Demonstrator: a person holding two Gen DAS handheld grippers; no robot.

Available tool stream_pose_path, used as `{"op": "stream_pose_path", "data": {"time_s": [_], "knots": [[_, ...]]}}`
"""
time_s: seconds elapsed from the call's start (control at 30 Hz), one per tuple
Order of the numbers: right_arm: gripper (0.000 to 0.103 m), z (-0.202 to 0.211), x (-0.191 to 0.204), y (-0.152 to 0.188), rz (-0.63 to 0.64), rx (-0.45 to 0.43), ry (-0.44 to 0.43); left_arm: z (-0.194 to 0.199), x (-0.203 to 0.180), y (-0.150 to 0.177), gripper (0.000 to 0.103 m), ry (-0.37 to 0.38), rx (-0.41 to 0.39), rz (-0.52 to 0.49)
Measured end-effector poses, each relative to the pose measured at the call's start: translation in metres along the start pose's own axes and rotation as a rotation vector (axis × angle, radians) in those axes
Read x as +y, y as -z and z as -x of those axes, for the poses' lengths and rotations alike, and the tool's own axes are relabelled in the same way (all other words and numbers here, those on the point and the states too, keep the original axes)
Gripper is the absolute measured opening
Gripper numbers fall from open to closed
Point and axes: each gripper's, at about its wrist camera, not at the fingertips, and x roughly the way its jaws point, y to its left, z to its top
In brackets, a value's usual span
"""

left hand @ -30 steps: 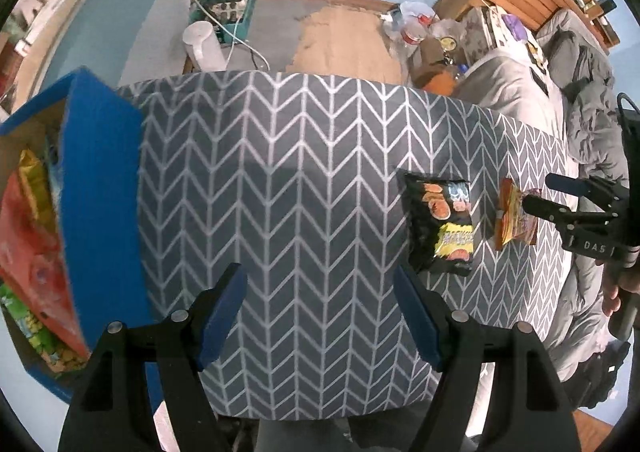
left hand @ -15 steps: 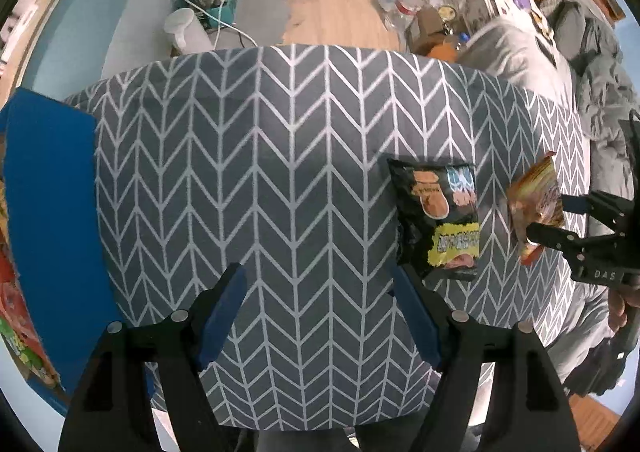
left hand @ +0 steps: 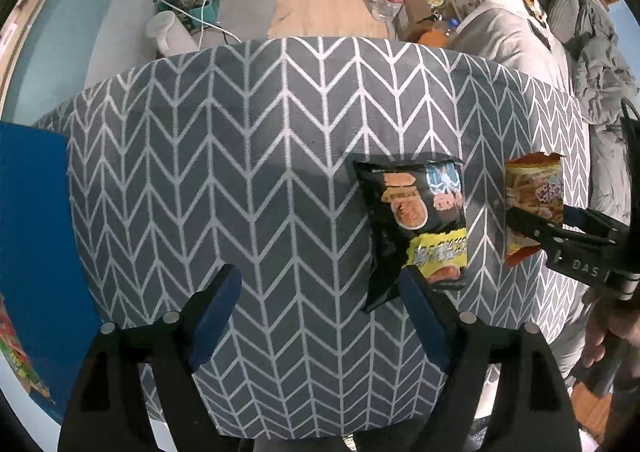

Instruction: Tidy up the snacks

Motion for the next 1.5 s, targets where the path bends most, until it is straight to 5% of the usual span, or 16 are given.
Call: {"op": "stream_pose_path", "data": {"time_s": [0.13,0.3,0.4,1.03,1.23,1.5], "knots": [[0.072,0.0,0.007,-0.005,-0.007,-0.029,0.043,-0.009,-0.011,-0.007,0.083,0.013,0.015,-0.001],[0.044,-0.003,0.031,-0.002,0.029,-0.043,0.122,-0.021,-0.023,-0.011,0.083,0.054,0.052,0.039],[0.04,0.001,0.035,0.008,0.044,-0.068,0.14,-0.026,-0.03,-0.014,0.087,0.048,0.053,0.074],[0.04,0.027,-0.008,0.057,-0.101,-0.085,0.022,-0.076,-0.095,-0.038,0.091,-0.06,0.065,0.027],[0.04,0.032,0.005,0.072,-0.065,-0.076,0.053,-0.066,-0.111,-0.016,0.067,-0.096,0.016,-0.035],[0.04,0.042,0.029,0.076,-0.043,-0.08,0.052,-0.061,-0.095,-0.004,0.066,-0.079,0.02,-0.051]]}}
